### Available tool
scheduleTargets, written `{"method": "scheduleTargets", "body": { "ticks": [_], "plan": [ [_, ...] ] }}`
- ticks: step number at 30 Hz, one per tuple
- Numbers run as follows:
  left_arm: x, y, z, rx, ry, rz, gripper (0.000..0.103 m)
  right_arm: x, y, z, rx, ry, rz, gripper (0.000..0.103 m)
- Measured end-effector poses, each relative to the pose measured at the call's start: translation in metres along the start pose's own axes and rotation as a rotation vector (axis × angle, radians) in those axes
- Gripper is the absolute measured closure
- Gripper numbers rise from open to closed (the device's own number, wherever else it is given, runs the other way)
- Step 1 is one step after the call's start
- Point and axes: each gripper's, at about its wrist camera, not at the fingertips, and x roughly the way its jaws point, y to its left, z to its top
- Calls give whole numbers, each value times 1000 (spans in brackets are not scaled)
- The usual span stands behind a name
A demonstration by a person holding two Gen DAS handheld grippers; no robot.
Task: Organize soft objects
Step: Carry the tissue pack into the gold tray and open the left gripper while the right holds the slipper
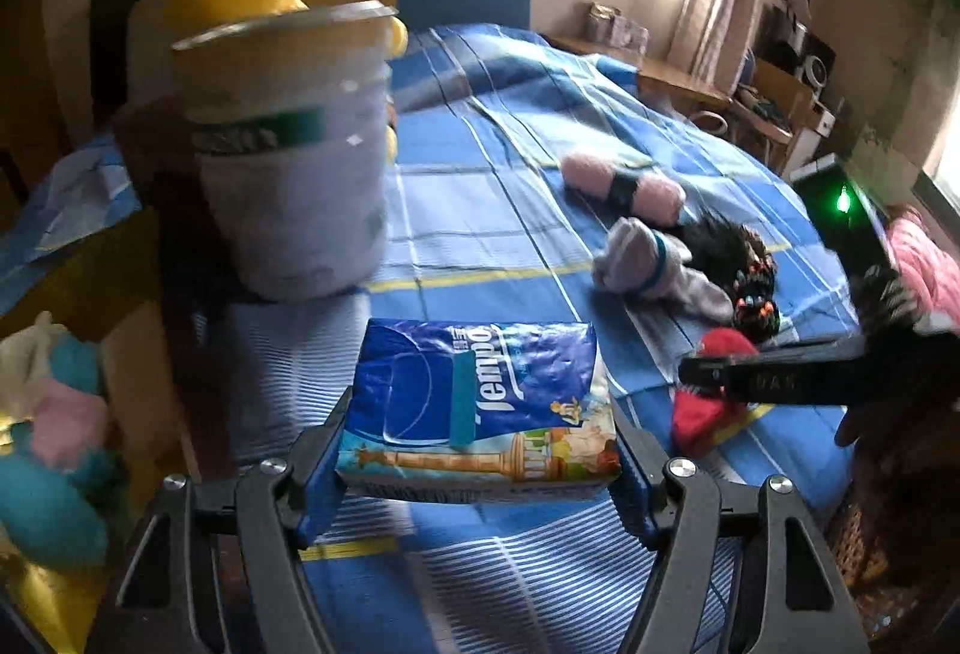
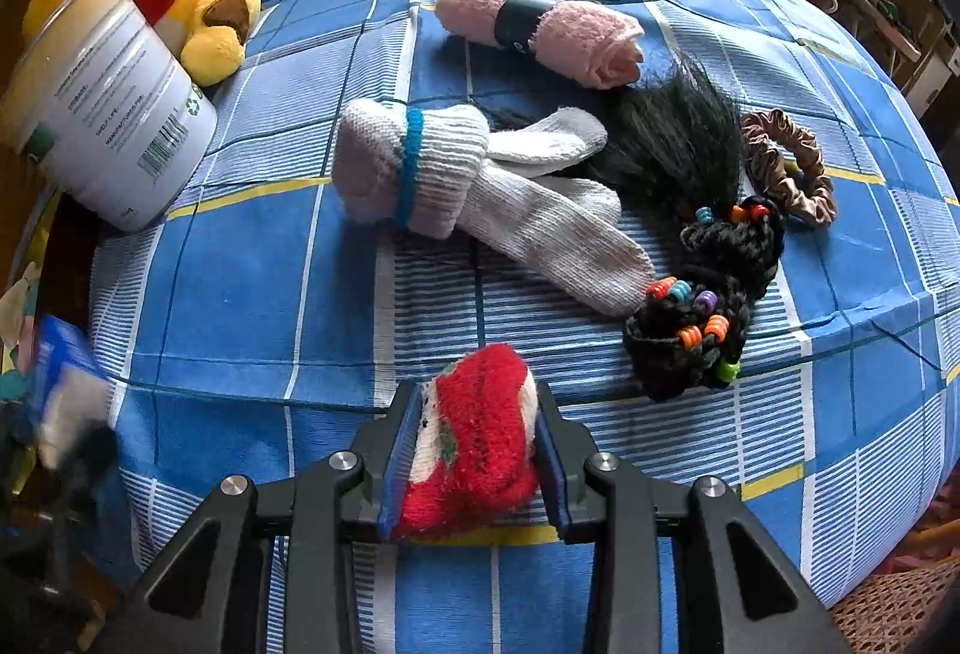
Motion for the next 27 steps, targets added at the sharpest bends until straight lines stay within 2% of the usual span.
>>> {"method": "scheduleTargets", "body": {
  "ticks": [14,27],
  "plan": [
    [-37,42,8,-91,-45,104,30,0,2,1,-21,-11,-19,67],
    [-70,103,3,-221,-84,193,30,0,4,1,-30,-14,-30,67]
  ]
}}
